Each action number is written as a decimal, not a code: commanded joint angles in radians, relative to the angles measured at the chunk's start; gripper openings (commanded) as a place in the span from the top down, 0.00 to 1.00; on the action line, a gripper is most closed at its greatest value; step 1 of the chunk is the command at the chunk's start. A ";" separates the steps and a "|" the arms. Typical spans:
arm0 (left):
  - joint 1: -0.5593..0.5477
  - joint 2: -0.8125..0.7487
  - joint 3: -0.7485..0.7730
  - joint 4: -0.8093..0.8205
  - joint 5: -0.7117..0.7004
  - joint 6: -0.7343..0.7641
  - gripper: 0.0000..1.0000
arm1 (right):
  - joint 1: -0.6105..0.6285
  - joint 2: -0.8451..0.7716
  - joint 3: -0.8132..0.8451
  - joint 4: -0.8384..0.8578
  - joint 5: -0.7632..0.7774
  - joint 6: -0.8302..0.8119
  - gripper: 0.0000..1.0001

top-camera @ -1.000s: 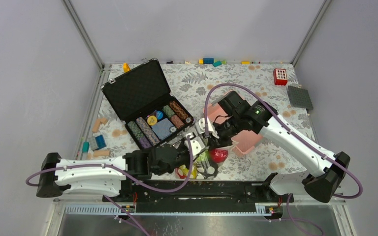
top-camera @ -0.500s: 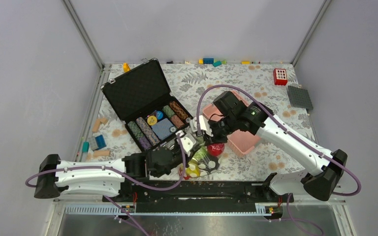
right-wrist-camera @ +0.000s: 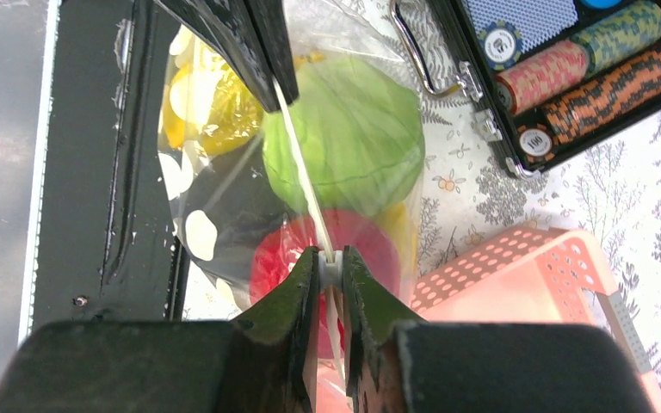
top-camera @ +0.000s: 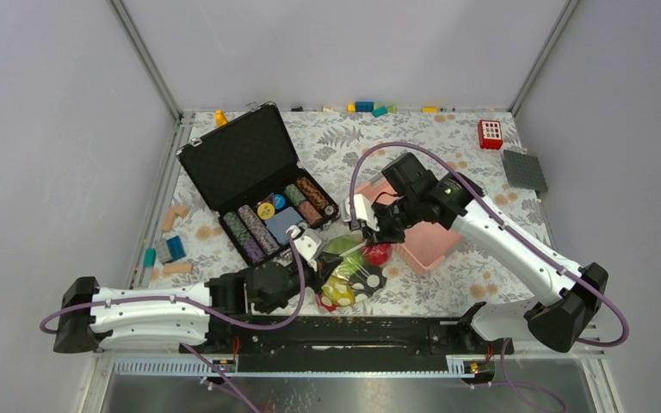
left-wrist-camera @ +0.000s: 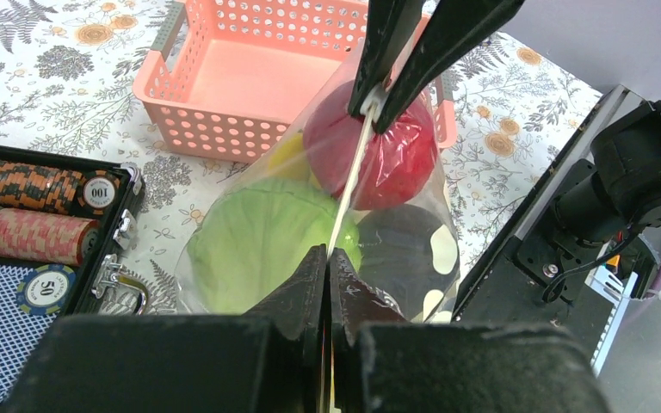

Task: Place the food in the zip-top bag and seal the zipper
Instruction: Zip the zipper food storage bag at the center of the board.

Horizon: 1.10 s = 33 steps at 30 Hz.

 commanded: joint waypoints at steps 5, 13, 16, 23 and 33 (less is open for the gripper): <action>-0.002 -0.036 -0.049 -0.200 -0.051 0.000 1.00 | -0.172 -0.033 0.027 -0.140 0.408 -0.088 1.00; -0.002 -0.039 -0.053 -0.206 -0.054 -0.004 1.00 | -0.236 -0.010 0.060 -0.181 0.456 -0.115 1.00; -0.002 -0.044 -0.055 -0.208 -0.059 -0.008 1.00 | -0.261 -0.004 0.068 -0.193 0.460 -0.122 1.00; -0.002 -0.062 -0.054 -0.204 -0.067 -0.004 1.00 | -0.267 -0.008 0.081 -0.200 0.428 -0.127 1.00; -0.002 -0.095 -0.046 0.035 -0.061 0.098 1.00 | -0.267 -0.154 -0.076 0.008 0.029 0.062 1.00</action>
